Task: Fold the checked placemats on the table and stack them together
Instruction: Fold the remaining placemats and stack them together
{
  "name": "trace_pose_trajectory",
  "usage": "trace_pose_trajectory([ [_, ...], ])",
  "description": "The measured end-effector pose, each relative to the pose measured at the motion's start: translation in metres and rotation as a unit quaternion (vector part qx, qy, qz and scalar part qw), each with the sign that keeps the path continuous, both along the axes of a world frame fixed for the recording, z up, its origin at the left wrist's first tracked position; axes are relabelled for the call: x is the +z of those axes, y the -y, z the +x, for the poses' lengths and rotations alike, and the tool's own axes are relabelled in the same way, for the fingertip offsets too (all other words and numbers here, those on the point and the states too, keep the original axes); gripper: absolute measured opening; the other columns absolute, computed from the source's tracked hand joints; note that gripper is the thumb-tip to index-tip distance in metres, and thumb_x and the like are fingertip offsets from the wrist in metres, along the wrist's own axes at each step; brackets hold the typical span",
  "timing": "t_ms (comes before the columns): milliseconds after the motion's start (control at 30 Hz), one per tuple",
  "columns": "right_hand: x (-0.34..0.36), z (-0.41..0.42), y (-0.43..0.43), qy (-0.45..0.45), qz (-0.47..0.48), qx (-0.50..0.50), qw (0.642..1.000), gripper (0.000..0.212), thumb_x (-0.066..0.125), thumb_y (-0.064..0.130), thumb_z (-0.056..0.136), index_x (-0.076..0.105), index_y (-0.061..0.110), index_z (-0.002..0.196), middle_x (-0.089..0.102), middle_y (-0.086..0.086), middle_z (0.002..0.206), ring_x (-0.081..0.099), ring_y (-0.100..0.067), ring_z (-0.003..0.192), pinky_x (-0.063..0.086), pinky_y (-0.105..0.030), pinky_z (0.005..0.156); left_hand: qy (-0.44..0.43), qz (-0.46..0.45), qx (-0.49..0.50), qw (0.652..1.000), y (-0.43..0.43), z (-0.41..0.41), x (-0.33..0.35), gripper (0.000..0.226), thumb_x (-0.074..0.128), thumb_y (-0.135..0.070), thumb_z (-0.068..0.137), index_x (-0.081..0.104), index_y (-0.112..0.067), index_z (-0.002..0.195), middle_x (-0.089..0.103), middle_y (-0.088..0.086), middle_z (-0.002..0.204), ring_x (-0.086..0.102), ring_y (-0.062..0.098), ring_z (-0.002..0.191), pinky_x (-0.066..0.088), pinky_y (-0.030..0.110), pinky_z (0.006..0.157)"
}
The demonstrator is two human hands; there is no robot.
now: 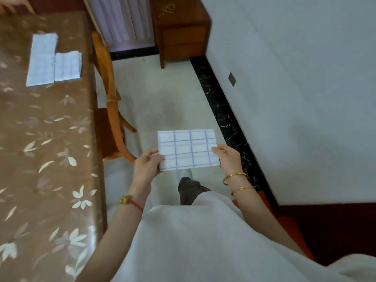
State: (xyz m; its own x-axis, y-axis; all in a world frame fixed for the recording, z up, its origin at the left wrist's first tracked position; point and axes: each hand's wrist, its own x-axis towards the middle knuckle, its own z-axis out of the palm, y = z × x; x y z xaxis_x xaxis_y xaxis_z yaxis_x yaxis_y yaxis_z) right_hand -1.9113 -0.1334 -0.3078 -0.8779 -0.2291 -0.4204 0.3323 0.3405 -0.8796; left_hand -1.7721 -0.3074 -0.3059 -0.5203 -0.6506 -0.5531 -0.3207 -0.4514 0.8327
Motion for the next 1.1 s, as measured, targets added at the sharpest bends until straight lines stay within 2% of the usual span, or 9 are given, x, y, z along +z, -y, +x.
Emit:
trace_pose_trajectory([
  [133,0.013,-0.083,0.059,-0.003,-0.010,0.036,0.999,0.007,0.067,0.014,0.087,0.069,0.010,0.092,0.056,0.007,0.068,0.049,-0.003,0.062,0.037,-0.017,0.059,-0.007,-0.013,0.030,0.999,0.044,-0.065,0.014,0.019,0.060,-0.002,0.090,0.068,-0.019,0.094,0.070,0.008,0.089,0.063,0.021,0.078,0.053,0.024,0.057],
  [267,0.030,-0.152,0.110,-0.017,-0.019,0.067,0.997,0.008,0.066,0.014,0.088,0.067,0.017,0.081,0.058,0.009,0.072,0.051,-0.002,0.065,0.039,-0.017,0.061,-0.016,-0.022,0.062,0.998,0.084,-0.126,0.027,0.018,0.059,-0.002,0.091,0.069,-0.015,0.099,0.071,0.014,0.101,0.067,0.026,0.094,0.056,0.037,0.082],
  [333,0.034,-0.177,0.131,-0.021,-0.021,0.080,0.996,0.012,0.066,0.013,0.088,0.066,0.019,0.077,0.060,0.009,0.073,0.053,-0.001,0.066,0.040,-0.016,0.063,-0.009,-0.021,0.079,0.997,0.102,-0.150,0.030,0.021,0.060,-0.003,0.091,0.069,-0.011,0.108,0.070,0.016,0.110,0.067,0.029,0.102,0.057,0.038,0.086],
  [433,0.035,-0.207,0.161,-0.018,-0.022,0.098,0.995,0.007,0.065,0.013,0.089,0.067,0.016,0.082,0.061,0.009,0.073,0.054,0.000,0.067,0.041,-0.012,0.061,0.010,-0.026,0.100,0.995,0.127,-0.177,0.034,0.025,0.060,-0.006,0.092,0.067,-0.009,0.117,0.069,0.012,0.113,0.067,0.026,0.105,0.059,0.029,0.078],
  [533,0.029,-0.233,0.188,-0.010,-0.026,0.109,0.994,0.010,0.065,0.012,0.089,0.066,0.017,0.081,0.061,0.010,0.072,0.054,0.002,0.064,0.040,-0.007,0.055,0.021,-0.027,0.102,0.994,0.150,-0.200,0.033,0.026,0.059,-0.007,0.094,0.066,-0.010,0.119,0.068,0.011,0.115,0.066,0.026,0.105,0.058,0.031,0.082],
  [767,0.015,-0.303,0.272,0.009,-0.033,0.121,0.992,0.013,0.065,0.012,0.088,0.068,0.020,0.079,0.065,0.005,0.075,0.059,-0.008,0.070,0.043,-0.018,0.063,0.025,-0.029,0.109,0.993,0.225,-0.263,0.021,0.024,0.058,-0.007,0.096,0.065,-0.010,0.119,0.069,0.007,0.110,0.067,0.017,0.096,0.054,0.016,0.061],
  [933,0.014,-0.363,0.357,0.012,-0.043,0.134,0.990,0.013,0.063,0.012,0.090,0.068,0.020,0.081,0.066,0.006,0.076,0.060,-0.008,0.073,0.045,-0.020,0.065,0.007,-0.029,0.130,0.991,0.304,-0.321,0.022,0.024,0.058,-0.007,0.095,0.063,-0.009,0.119,0.068,0.010,0.109,0.067,0.021,0.094,0.055,0.017,0.056],
  [1000,0.016,-0.386,0.394,0.006,-0.042,0.145,0.989,0.011,0.062,0.012,0.090,0.069,0.018,0.084,0.065,0.005,0.077,0.060,-0.009,0.074,0.045,-0.021,0.067,0.005,-0.029,0.137,0.990,0.336,-0.341,0.024,0.024,0.058,-0.007,0.095,0.063,-0.009,0.119,0.068,0.012,0.110,0.067,0.026,0.098,0.056,0.022,0.058],
  [1100,0.021,-0.419,0.453,-0.020,-0.042,0.172,0.984,0.008,0.060,0.012,0.092,0.068,0.012,0.094,0.059,0.009,0.073,0.053,-0.002,0.068,0.041,-0.015,0.062,-0.011,-0.011,0.171,0.985,0.389,-0.367,0.027,0.026,0.058,-0.006,0.095,0.063,-0.008,0.120,0.068,0.013,0.114,0.067,0.027,0.105,0.058,0.028,0.072],
])
